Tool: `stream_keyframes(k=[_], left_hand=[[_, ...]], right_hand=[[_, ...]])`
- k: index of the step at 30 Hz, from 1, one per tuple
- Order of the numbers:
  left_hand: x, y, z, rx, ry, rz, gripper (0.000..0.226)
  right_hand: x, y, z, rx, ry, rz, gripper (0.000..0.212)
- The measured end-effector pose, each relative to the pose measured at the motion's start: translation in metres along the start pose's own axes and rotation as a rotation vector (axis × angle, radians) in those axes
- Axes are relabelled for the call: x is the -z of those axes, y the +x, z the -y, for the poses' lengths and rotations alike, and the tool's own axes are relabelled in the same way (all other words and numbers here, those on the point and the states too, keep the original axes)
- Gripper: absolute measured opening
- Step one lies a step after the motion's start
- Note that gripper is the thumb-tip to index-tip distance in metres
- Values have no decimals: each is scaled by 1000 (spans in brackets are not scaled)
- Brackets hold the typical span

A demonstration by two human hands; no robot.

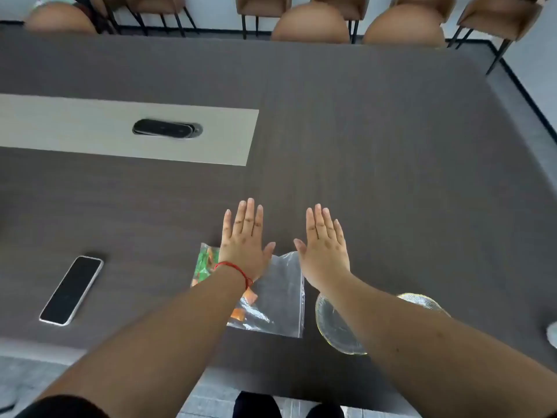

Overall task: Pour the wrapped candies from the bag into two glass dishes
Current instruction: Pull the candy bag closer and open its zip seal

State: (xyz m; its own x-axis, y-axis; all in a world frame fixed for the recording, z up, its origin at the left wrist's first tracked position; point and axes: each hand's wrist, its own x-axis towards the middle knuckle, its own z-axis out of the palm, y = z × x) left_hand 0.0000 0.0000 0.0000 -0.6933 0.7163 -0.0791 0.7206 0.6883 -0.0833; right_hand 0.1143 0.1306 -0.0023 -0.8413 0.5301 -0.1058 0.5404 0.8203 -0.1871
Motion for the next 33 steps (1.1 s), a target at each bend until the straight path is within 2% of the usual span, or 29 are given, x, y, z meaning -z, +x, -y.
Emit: stream_keyframes(k=[8, 12, 15, 21, 24, 27, 30, 33], left_hand=[[-52, -20, -7, -5, -29, 140, 79], [-79, -33, -9, -15, -4, 320, 82], [-90, -38, -6, -21, 10, 389, 82], [-102, -42, -4, -34, -9, 427, 81], [-105, -42, -4, -29, -22, 448, 80], [-103, -42, -6, -20, -61, 447, 81], [-101, -44, -13, -46, -171, 388, 77], [-90, -51, -29, -202, -292, 279, 53]], right_hand=[[-60, -29, -1, 1, -28, 213, 67], [-85, -49, -2, 50, -98, 368, 71], [-95, -58, -4, 67, -134, 412, 72], [-104, -65, -7, 77, -206, 484, 67], [-101, -63, -6, 94, -192, 469, 61], [-97, -56, -5, 75, -72, 385, 50], [-89, -46, -3, -112, 246, 312, 45], [-78, -38, 1, -262, 546, 267, 36]])
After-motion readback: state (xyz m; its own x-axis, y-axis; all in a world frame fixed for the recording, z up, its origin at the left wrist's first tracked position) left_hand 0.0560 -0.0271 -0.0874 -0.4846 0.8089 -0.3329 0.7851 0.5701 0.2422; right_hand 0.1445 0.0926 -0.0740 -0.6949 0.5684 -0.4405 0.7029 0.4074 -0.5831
